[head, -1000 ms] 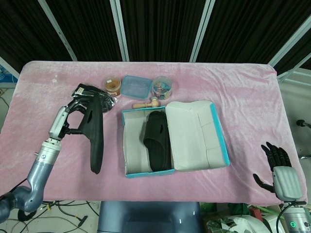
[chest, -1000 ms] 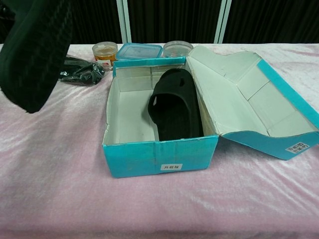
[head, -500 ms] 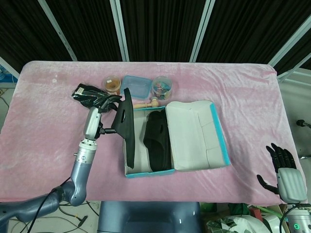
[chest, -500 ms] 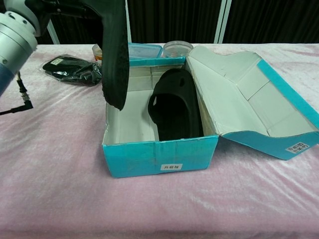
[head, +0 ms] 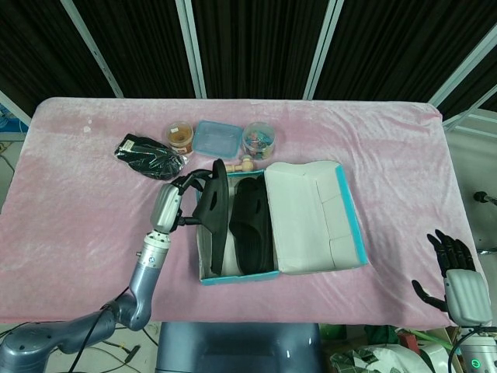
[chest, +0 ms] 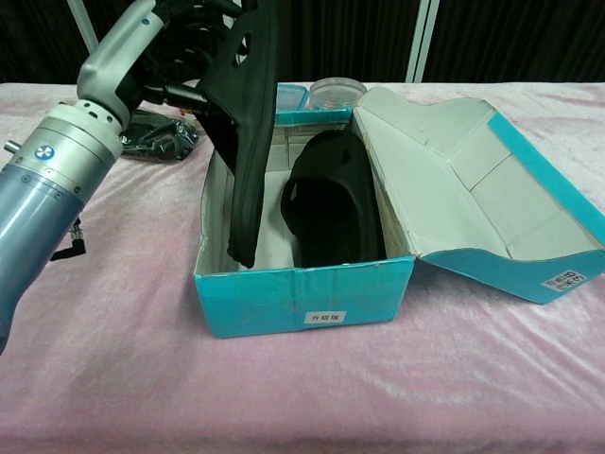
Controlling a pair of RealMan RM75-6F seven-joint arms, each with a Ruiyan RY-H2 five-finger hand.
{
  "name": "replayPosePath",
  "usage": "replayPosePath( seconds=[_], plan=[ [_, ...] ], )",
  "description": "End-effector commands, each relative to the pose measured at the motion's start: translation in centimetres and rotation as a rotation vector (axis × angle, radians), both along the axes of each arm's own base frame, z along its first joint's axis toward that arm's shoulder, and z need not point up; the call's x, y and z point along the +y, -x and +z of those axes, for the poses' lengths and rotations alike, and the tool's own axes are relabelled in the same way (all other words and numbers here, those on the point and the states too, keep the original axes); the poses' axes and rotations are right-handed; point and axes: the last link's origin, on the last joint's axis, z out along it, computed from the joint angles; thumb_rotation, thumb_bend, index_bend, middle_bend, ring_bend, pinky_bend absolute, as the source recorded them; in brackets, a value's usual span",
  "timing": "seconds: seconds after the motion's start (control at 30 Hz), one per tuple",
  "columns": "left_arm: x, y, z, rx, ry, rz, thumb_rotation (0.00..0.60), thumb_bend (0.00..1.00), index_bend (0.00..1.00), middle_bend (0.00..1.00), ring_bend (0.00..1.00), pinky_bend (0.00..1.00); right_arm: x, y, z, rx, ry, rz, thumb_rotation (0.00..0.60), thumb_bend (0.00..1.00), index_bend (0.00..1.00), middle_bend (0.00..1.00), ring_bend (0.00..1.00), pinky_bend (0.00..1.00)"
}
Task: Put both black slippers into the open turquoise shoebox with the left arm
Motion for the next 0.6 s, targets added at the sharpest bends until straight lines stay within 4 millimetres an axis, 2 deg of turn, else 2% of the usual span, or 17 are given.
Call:
replayPosePath(
  seconds=[0.03, 0.3, 0.43, 0.6],
  plan=[
    [-0.3, 0.4, -0.7, 0.006, 0.017, 0.006, 0.6, 0.0, 0.26, 0.53, 0.46, 0.44, 0.0, 0.0, 0.0, 0.0, 0.001, -0.001, 0.6, 0.2, 0.0, 0.02, 0.0, 0.04],
    [-0.2, 1.7, -1.7, 0.061, 0.041, 0.044, 0.6, 0.0, 0.24, 0.53, 0.46, 0.44, 0.3, 0.0, 0.1, 0.001, 0.005, -0.004, 0.6, 0.2, 0.0, 0.02, 0.0, 0.04],
    [0.3, 2.6, -2.2, 0.136, 0.082, 0.098, 0.6, 0.0, 0.21, 0.53, 0.47, 0.41, 0.3, 0.0, 0.1, 0.003, 0.004, -0.005, 0.6, 0.2, 0.0, 0.02, 0.0, 0.04],
    [1.0, 2.7, -2.3, 0.215, 0.115, 0.142, 0.6, 0.0, 0.2, 0.52, 0.47, 0.41, 0.3, -0.1, 0.0, 0.005, 0.001, -0.002, 0.6, 0.2, 0.0, 0.02, 0.0, 0.04]
  ],
)
